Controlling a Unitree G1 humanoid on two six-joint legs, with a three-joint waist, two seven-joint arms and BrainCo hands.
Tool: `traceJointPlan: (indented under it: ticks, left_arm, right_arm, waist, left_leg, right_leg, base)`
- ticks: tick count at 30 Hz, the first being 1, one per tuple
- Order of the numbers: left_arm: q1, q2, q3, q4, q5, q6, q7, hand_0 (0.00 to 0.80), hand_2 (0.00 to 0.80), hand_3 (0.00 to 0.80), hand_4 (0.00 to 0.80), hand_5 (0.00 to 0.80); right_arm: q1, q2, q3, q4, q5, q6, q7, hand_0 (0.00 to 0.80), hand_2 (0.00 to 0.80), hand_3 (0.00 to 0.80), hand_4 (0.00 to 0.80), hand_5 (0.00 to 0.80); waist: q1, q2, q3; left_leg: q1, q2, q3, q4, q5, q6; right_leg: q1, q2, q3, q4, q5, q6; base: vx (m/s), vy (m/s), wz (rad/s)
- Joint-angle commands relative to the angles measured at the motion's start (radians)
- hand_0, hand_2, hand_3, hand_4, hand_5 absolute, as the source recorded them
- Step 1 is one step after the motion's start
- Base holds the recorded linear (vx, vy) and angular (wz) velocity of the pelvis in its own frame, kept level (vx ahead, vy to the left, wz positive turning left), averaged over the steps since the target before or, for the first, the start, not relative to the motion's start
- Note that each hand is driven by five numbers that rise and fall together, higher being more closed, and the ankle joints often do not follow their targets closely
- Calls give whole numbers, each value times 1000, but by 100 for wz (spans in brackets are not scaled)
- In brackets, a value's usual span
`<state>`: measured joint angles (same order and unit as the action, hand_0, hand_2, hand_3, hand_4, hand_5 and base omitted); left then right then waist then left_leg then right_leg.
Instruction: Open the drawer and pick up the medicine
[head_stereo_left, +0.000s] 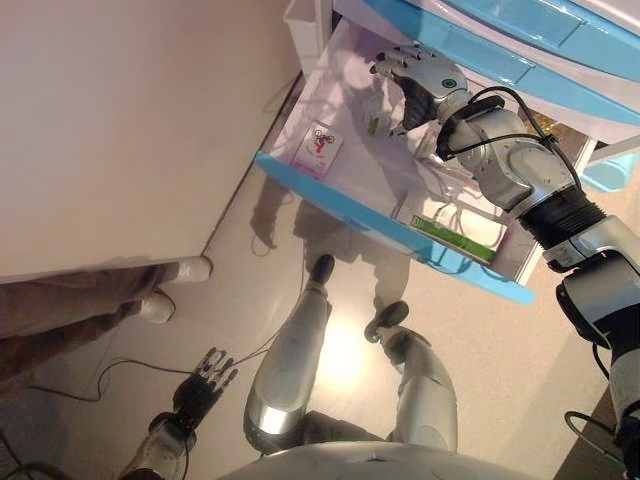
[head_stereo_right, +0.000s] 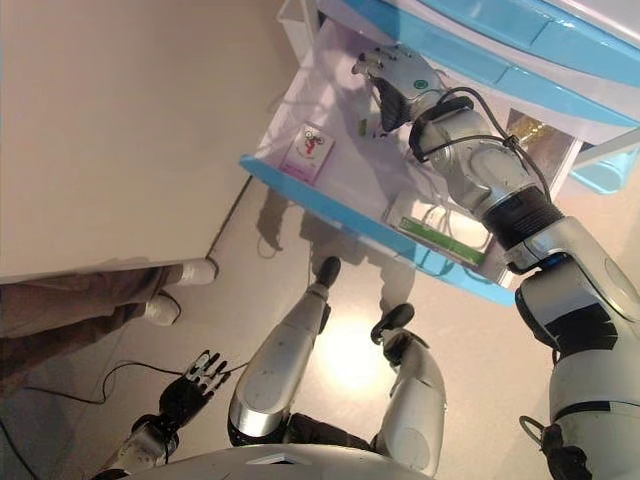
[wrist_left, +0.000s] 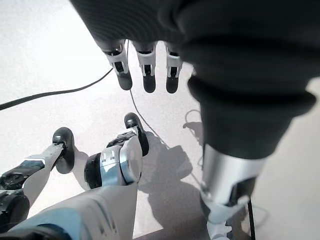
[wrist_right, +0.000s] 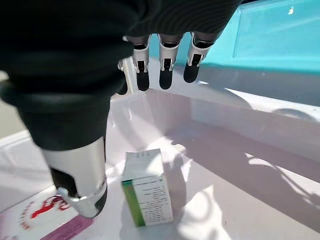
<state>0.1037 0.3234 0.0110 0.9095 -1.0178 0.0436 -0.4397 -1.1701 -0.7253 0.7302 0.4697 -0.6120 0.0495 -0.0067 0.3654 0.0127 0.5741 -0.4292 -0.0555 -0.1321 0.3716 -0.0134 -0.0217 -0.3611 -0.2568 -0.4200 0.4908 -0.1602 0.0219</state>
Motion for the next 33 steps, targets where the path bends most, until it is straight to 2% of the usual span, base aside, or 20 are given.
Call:
traceJointPlan:
  ticks: [1, 10, 18, 33]
  left_arm:
    - [102, 22, -73, -56, 24, 10, -16, 0, 0, 0, 0, 0]
    - [108, 25, -90, -74, 11, 16, -11, 0, 0, 0, 0, 0]
    - [121, 19, -106, -68, 12, 17, -22, 0, 0, 0, 0, 0]
    - [138, 18, -140, -92, 3, 17, -25, 0, 0, 0, 0, 0]
  right_arm:
    - [-99, 3, 61, 56, 25, 6, -53, 0, 0, 0, 0, 0]
    - [-118, 21, 107, 191, 8, 24, -62, 0, 0, 0, 0, 0]
    - [-133, 53, 146, 356, 12, 9, -87, 0, 0, 0, 0, 0]
    - [-131, 86, 152, 445, -21, -17, -137, 0, 0, 0, 0, 0]
  waist:
    - [21, 55, -54]
    - [37, 77, -54]
    - [61, 96, -54]
    - [81, 120, -54]
  left_leg:
    - [19, -36, 49, -49, -68, 52]
    - [-2, -43, 39, -38, -64, 52]
    - [-24, -49, 29, -23, -66, 55]
    - [-55, -58, 22, -10, -60, 59]
  right_leg:
    - [20, 41, 33, 114, -95, 14]
    - [2, 35, 26, 130, -99, 7]
    - [-18, 24, 13, 151, -101, 0]
    - [-45, 15, 1, 171, -100, -1]
  base:
    - [0, 0, 0]
    - [2, 1, 1]
    - [13, 8, 5]
    - [9, 8, 4]
